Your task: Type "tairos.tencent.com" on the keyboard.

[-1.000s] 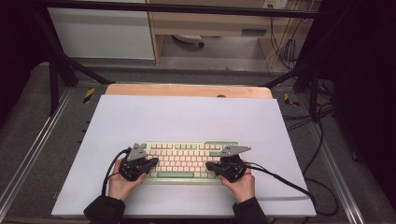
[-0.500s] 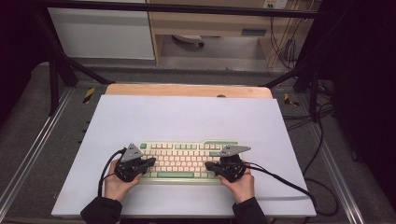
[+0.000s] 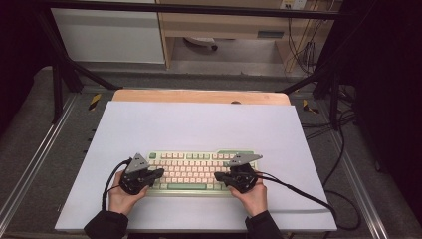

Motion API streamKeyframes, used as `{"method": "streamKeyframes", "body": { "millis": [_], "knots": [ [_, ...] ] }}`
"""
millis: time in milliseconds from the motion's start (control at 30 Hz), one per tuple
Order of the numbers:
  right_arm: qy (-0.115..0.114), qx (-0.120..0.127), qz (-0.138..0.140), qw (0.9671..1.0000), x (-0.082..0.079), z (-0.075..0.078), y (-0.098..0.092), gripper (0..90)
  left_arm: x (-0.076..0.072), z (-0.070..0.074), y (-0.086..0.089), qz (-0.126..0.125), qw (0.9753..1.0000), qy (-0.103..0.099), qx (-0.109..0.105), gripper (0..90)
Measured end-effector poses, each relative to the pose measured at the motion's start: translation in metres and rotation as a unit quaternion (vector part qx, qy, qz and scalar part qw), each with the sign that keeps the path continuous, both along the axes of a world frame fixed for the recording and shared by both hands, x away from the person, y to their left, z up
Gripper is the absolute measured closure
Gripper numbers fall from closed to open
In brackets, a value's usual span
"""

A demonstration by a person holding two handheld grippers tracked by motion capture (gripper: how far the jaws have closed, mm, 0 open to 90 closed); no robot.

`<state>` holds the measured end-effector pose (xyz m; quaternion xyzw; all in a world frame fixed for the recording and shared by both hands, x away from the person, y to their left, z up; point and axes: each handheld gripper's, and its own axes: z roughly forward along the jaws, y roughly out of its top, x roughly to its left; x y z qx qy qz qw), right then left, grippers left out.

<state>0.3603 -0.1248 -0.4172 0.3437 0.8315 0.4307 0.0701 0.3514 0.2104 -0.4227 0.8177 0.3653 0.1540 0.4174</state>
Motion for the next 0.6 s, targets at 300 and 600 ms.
{"method": "streamKeyframes", "body": {
  "millis": [300, 600],
  "knots": [
    [0.000, -0.007, 0.010, 0.9999, 0.005, -0.004, 0.012, 90.0, 0.000, 0.000, 0.000, -0.001, 1.0000, 0.002, -0.001, 89.5],
    [0.006, -0.008, 0.011, 0.9999, 0.005, -0.008, 0.014, 90.0, 0.000, -0.001, 0.000, -0.002, 1.0000, 0.002, -0.002, 89.5]
  ]
}}
